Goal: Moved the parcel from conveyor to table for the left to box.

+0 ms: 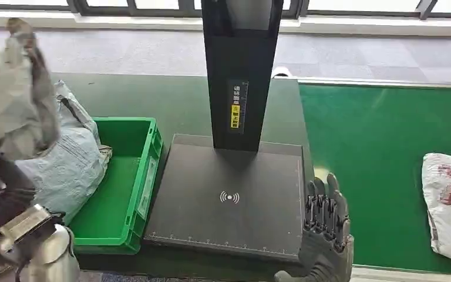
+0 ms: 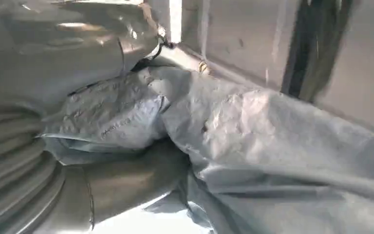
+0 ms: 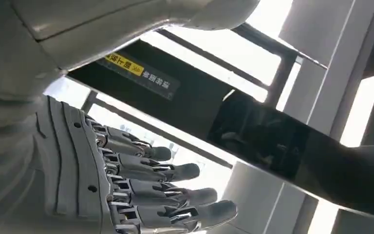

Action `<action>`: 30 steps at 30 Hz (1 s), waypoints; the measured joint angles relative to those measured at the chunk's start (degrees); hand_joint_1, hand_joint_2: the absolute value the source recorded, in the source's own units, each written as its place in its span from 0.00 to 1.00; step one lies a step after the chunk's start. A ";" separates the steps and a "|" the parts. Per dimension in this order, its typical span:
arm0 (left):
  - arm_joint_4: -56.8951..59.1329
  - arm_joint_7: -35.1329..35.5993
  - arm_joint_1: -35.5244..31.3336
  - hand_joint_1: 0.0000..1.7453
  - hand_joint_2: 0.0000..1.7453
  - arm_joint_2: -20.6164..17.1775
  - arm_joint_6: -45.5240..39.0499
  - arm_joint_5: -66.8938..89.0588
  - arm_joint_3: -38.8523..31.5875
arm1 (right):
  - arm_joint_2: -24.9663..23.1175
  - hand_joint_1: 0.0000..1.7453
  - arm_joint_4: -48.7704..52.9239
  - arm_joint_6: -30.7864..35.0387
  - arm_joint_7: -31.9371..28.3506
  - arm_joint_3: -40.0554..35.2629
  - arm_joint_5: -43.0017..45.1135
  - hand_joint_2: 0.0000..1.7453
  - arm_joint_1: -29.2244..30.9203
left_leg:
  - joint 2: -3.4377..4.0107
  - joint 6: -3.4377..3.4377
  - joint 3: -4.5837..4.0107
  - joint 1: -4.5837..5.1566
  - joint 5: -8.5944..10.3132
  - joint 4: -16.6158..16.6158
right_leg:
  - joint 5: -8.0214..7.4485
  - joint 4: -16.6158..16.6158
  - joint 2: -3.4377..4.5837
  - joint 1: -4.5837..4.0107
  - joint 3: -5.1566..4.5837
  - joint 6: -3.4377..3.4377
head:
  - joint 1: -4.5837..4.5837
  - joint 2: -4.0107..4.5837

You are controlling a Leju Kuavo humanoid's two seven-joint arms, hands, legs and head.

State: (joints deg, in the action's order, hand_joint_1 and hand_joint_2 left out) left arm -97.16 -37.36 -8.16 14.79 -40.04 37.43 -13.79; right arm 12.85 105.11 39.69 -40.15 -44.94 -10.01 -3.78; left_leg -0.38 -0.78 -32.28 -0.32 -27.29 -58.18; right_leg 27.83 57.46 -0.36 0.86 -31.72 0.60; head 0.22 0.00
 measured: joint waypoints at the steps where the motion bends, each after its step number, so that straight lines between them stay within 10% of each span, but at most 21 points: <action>1: 4.79 0.85 -1.56 1.00 1.00 -0.80 0.00 2.30 -0.39 | 0.11 0.00 0.24 0.09 0.07 0.00 -0.22 1.00 -0.38 | 0.02 -0.01 -0.01 0.00 0.02 0.00 | -0.03 0.01 0.01 0.00 0.07 -0.01 | -0.04 0.00; 27: 62.30 17.40 -23.49 1.00 1.00 -8.89 7.08 15.77 0.87 | 2.58 0.00 1.49 0.52 0.63 0.02 -0.61 1.00 -2.41 | 0.37 -0.08 0.25 0.03 0.11 0.03 | -0.25 0.05 0.36 0.04 0.14 -0.04 | 0.00 0.00; 29: 64.05 17.27 -24.20 0.04 1.00 -8.89 7.41 15.62 0.89 | 2.80 0.00 1.49 0.52 0.63 0.02 -0.63 1.00 -2.41 | 0.37 -0.08 0.25 0.03 0.11 0.03 | -0.25 0.05 0.37 0.04 0.14 -0.04 | -0.02 0.00; 30: 64.64 17.25 -24.45 0.00 1.00 -8.89 7.50 15.55 0.89 | 2.84 0.00 1.49 0.52 0.63 0.02 -0.61 1.00 -2.41 | 0.37 -0.08 0.25 0.03 0.11 0.03 | -0.25 0.05 0.37 0.04 0.14 -0.04 | -0.02 0.00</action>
State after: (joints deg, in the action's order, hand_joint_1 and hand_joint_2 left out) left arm -32.52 -20.11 -32.60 5.90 -32.54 52.98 -12.90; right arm 15.69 106.60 40.22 -39.52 -44.92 -10.62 -6.19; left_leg -0.02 -0.87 -32.03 -0.29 -27.18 -58.15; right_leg 27.58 57.52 0.01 0.90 -31.58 0.57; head 0.20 0.00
